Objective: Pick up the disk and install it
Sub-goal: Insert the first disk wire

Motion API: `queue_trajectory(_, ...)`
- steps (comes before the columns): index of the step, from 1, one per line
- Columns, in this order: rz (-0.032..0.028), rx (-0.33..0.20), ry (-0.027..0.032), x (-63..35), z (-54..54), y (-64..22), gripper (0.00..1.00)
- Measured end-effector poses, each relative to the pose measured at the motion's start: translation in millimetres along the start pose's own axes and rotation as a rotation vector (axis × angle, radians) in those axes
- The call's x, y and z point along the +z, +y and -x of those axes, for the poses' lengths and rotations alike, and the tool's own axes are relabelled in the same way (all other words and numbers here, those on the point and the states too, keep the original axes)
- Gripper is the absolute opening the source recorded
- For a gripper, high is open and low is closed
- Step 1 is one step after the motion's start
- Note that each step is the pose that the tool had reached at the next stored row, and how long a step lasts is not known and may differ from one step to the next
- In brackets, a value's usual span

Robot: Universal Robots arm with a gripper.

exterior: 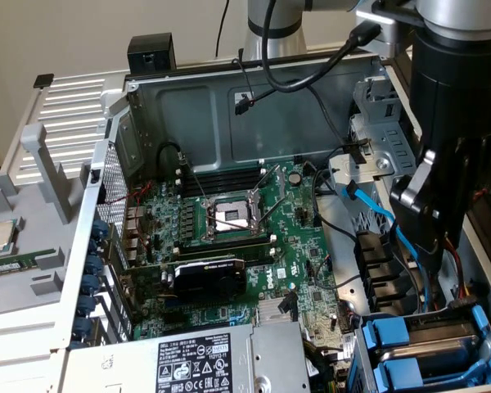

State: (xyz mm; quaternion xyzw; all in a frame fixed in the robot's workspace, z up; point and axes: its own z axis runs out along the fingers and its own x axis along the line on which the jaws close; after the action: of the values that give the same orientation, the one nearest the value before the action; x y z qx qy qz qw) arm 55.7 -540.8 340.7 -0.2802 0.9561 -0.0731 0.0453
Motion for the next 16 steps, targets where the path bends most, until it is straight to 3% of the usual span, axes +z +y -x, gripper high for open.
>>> queue_trajectory(6,0.0,0.0,-0.0001,0.0,-0.3,0.2,0.36)
queue_trajectory(7,0.0,0.0,0.0,-0.1,-0.3,0.2,0.49)
queue_trajectory(9,0.0,0.0,-0.0001,-0.1,-0.2,0.5,0.49)
queue_trajectory(10,0.0,0.0,0.0,-0.2,0.0,0.9,0.55)
queue_trajectory(16,-0.0001,0.0,0.0001,-6.9,-2.8,4.9,0.55)
